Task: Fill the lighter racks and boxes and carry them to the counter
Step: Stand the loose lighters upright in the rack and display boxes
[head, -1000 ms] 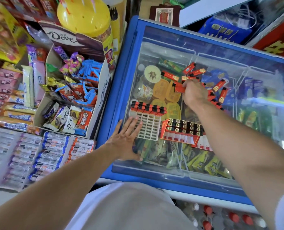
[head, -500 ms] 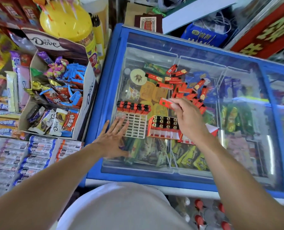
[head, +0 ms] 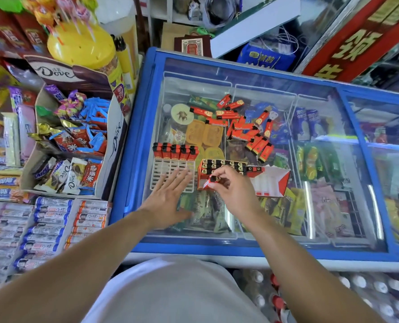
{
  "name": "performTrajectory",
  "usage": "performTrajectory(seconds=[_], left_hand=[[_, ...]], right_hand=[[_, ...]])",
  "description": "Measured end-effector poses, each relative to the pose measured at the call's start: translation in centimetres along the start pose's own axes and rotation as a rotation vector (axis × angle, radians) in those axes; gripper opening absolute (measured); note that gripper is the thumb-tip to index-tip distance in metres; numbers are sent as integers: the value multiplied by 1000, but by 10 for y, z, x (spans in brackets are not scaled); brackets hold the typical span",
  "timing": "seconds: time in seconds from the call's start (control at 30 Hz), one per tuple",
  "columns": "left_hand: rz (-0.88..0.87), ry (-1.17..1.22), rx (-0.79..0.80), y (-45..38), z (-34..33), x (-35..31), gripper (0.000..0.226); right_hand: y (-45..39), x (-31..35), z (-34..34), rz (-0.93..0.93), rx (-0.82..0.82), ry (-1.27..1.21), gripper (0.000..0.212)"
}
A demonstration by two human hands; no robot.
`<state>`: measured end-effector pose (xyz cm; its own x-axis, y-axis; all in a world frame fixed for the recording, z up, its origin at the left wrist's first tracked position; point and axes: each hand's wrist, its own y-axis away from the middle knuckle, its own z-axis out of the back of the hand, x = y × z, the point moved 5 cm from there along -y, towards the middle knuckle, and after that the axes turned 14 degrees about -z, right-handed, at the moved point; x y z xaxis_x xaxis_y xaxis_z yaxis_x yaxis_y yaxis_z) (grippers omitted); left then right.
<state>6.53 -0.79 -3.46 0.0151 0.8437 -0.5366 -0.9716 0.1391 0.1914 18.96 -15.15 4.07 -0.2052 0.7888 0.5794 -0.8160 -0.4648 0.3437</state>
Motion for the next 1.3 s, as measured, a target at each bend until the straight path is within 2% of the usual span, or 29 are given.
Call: performTrajectory(seconds=[0.23, 0.4, 0.47, 0.53, 0.67, 0.87, 1.1, 1.3], left_hand=[[15, -6, 9, -14, -6, -24, 104], [29, -97, 109, -11, -11, -23, 97], [40, -128, 164, -8, -15, -19, 96], [63, -138, 200, -5, -19, -15, 99], [183, -98, 225, -1, -23, -4, 106], [202, -114, 335, -2, -22, 1, 110], [201, -124, 352, -3, -25, 3, 117], [200, -119, 371, -3, -29, 6, 121]], right_hand=[[4, 5, -4, 57, -68, 66, 25], [0, -8, -7, 36, -30, 47, 13], [0, -13, -5, -3, -43, -8, 17], [0, -17, -6, -42, -15, -32, 25], [0, -17, -11, -31, 17, -1, 27], [-3, -16, -14, 12, 12, 125, 41], [-9, -21, -23, -5, -98, 70, 37], [-12, -15, -34, 15, -102, 62, 38]])
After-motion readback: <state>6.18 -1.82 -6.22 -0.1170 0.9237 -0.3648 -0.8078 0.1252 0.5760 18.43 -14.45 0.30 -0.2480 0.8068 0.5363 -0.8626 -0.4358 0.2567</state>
